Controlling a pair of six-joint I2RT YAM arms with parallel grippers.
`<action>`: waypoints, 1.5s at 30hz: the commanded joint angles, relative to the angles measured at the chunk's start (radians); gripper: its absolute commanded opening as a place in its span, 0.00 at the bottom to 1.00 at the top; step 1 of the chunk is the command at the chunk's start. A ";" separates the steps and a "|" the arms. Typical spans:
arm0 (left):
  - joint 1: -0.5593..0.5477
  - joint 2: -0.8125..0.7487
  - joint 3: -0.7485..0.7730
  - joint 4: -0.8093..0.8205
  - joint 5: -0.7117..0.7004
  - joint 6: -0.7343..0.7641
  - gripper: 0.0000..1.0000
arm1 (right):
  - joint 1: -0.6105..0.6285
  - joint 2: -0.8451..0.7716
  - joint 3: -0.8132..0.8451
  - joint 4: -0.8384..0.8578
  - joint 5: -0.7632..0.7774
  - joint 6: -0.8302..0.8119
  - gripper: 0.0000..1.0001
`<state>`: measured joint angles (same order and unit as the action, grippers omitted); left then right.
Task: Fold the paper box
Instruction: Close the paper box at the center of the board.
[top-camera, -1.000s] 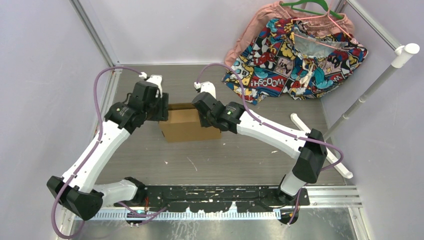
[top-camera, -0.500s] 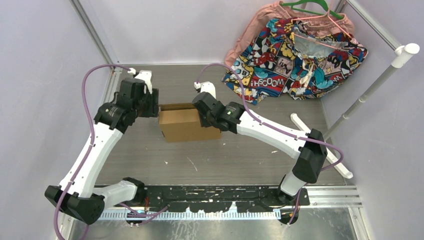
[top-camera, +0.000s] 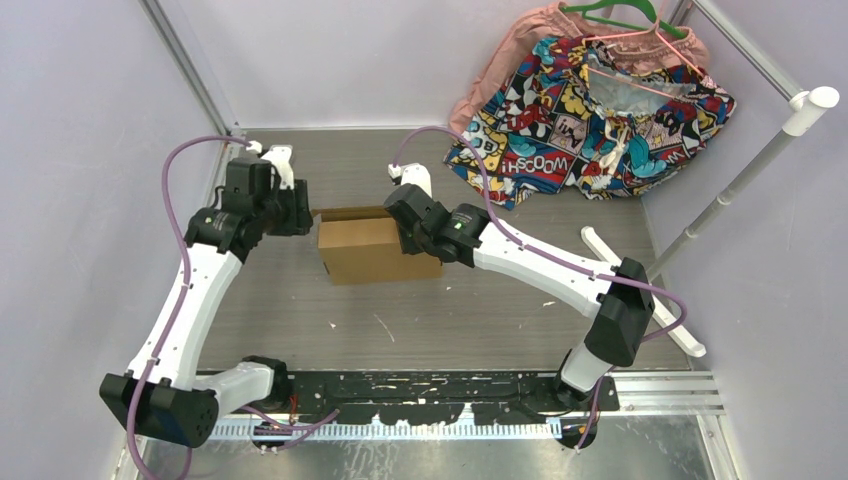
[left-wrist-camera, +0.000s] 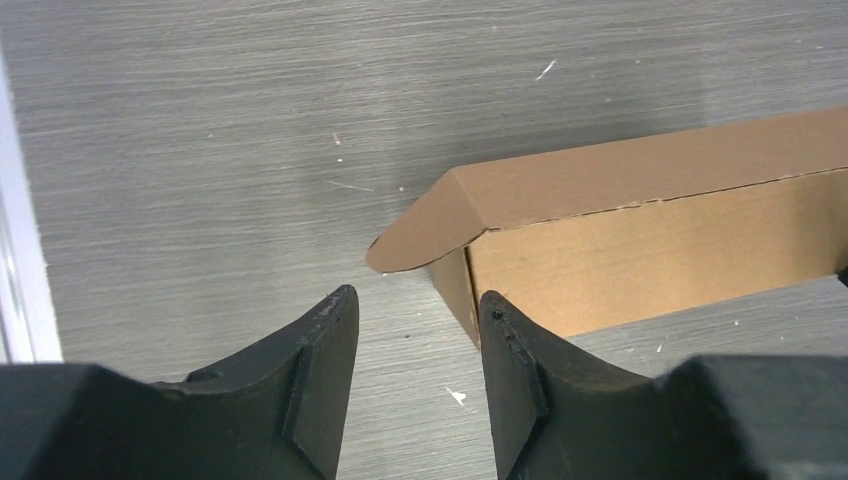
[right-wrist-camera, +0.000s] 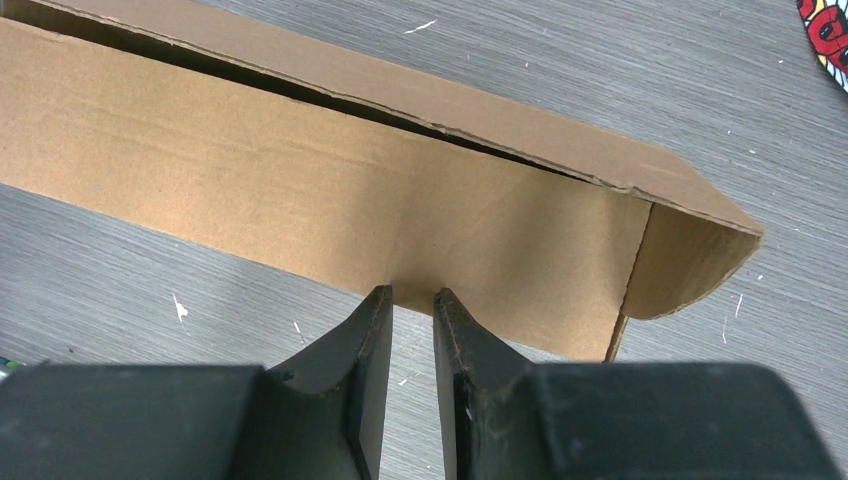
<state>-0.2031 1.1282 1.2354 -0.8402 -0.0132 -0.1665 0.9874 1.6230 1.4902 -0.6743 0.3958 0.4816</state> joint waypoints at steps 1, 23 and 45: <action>0.005 -0.016 -0.004 0.089 0.081 0.022 0.48 | 0.007 0.005 0.008 -0.005 0.018 0.005 0.28; 0.018 0.040 0.006 0.127 0.091 0.022 0.31 | 0.006 0.018 0.018 -0.008 0.019 -0.013 0.27; 0.025 0.051 0.012 0.116 0.098 0.016 0.20 | 0.006 0.025 0.022 -0.009 0.014 -0.015 0.27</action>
<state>-0.1867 1.1790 1.2270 -0.7597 0.0746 -0.1524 0.9886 1.6302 1.4960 -0.6739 0.4030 0.4694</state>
